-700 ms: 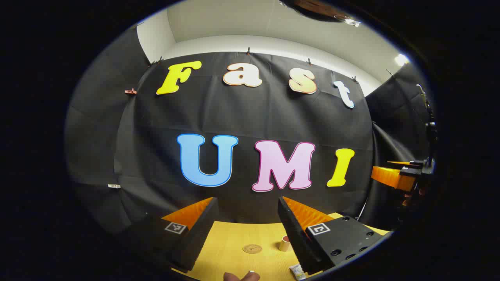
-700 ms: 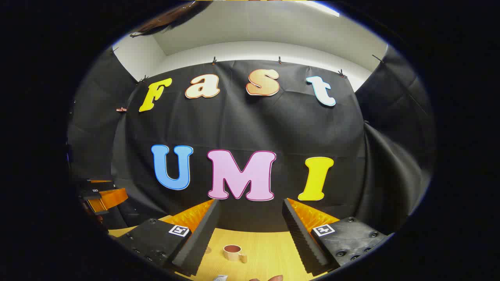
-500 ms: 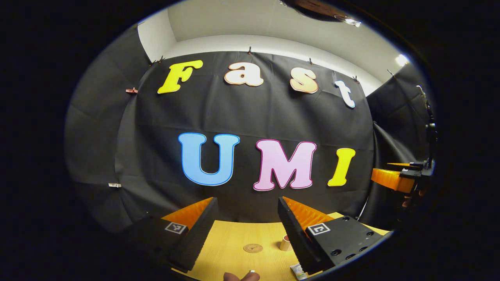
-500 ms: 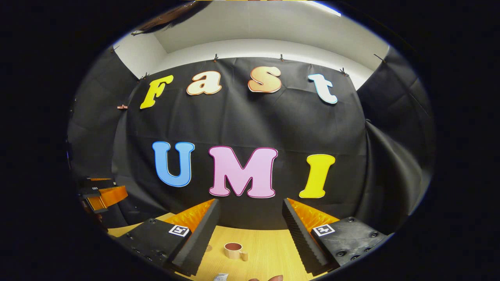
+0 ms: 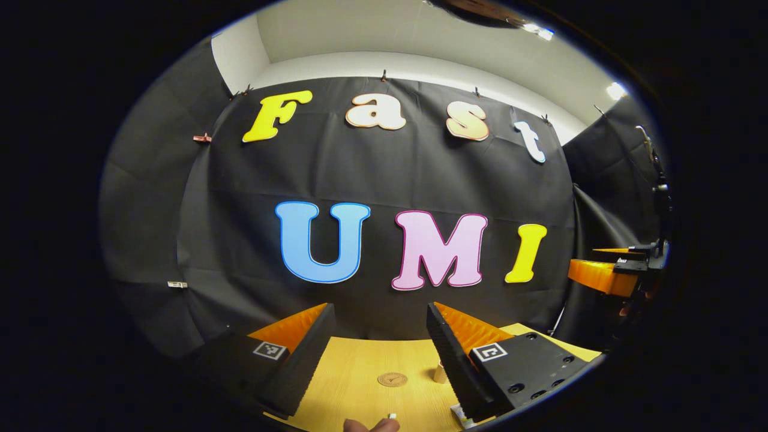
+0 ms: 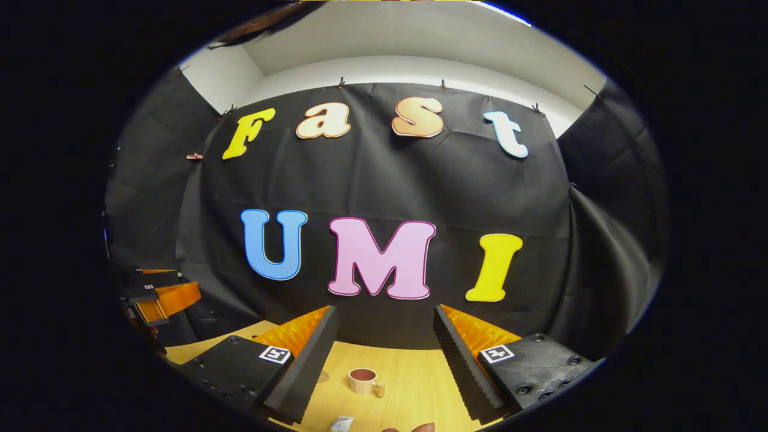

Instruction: Put the toothbrush and toothpaste on the desktop into the cup, then pick up the cup and place it on the coaster on the desktop.

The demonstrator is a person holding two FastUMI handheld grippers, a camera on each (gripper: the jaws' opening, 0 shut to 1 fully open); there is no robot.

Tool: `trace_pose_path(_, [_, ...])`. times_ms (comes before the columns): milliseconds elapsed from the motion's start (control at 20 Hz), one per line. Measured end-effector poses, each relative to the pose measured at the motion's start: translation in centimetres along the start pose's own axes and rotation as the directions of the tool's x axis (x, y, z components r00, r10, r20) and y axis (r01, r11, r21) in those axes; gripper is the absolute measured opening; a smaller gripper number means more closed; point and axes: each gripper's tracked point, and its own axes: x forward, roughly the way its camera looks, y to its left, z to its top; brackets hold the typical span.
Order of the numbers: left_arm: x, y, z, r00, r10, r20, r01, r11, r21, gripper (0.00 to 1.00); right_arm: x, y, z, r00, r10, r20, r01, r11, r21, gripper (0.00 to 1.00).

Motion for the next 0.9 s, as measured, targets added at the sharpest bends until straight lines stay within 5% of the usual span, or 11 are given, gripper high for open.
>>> trace_pose_path(250, [-0.3,1.3,-1.8,0.999,0.013,-0.03,-0.013,1.0,0.006,0.96,0.2,2.4,-5.1,0.988,0.037,-0.149,-0.041,0.999,-0.025,0.98])
trace_pose_path(500, [-1.1,2.7,-5.6,0.993,0.038,-0.115,-0.037,0.999,0.013,0.96,0.5,5.2,-12.9,0.938,0.069,-0.341,-0.069,0.998,0.012,0.98])
trace_pose_path(900, [-2.6,5.4,-12.8,0.962,0.085,-0.258,-0.083,0.996,0.02,0.96,-0.7,9.7,-29.1,0.759,0.113,-0.641,-0.049,0.992,0.117,0.98])
